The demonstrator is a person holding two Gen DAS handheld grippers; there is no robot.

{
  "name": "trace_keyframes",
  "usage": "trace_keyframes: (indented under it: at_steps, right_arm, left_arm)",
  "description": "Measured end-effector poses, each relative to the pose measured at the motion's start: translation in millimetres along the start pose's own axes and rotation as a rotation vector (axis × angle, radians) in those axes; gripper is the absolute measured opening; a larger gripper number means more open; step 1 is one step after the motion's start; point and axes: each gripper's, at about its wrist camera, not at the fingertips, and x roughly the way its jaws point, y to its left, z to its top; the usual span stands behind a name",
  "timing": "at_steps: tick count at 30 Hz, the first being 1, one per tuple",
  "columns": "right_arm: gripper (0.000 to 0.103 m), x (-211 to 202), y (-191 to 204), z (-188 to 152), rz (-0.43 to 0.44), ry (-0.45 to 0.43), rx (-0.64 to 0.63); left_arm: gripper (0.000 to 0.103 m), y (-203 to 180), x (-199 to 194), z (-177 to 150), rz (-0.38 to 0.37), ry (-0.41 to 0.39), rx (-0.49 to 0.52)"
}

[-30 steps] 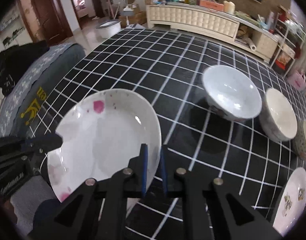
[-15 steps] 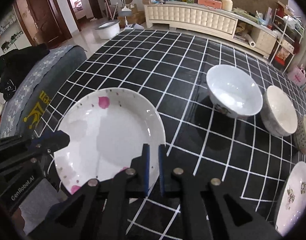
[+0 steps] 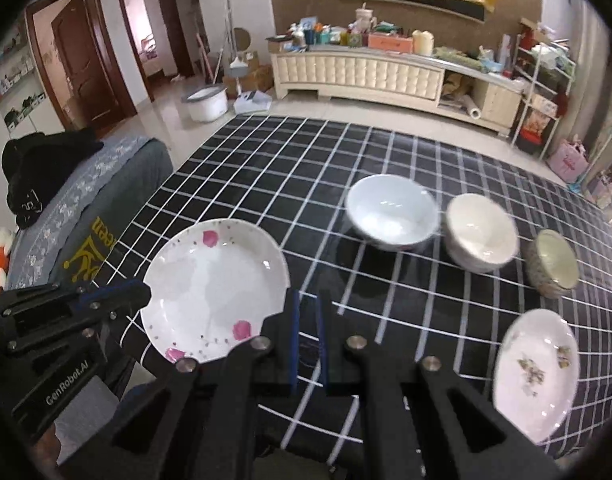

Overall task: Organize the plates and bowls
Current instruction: 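Grasp the rim of the cartoon-print plate with the left tool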

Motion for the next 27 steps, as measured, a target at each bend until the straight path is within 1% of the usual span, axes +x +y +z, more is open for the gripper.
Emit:
trace_keyframes:
  at_steps: [6,14,16,18,19,23,27]
  right_arm:
    - [0.011,-34.2,-34.6,-12.4,-0.056,-0.039,0.051]
    - [0.011,-74.5,-96.0,-35.7,-0.135,-0.083,0.141]
    - [0.011,-82.8,-112.6,-41.7,-0.152,-0.089,0.163]
    - [0.011,-87.4,-126.5,-46.8,-0.164,-0.086,0.172]
    - [0.011,-89.3,-133.3,-50.2,-0.172,-0.085,0.179]
    - [0.011,-91.9,-166.8,-63.1,-0.192,-0.064,0.219]
    - [0.011,-94.3,-197.6,-76.8,-0.222,-0.046,0.254]
  left_arm:
    - [0.002,-43.0,-25.9,1.6,-0.025,-0.045,0.074]
    - [0.002,-110.0,-36.7,-0.5,-0.069,-0.059,0.174]
    - [0.004,-129.3,-36.8,-0.4,-0.078,-0.057,0.203]
    - [0.011,-146.9,-36.8,-0.5,-0.083,-0.053,0.229]
    - [0.013,-158.1,-36.4,-0.5,-0.091,-0.053,0.245]
    - [0.014,-193.6,-32.1,0.3,-0.116,-0.053,0.288]
    - [0.020,-224.1,-21.3,0.3,-0.131,-0.035,0.316]
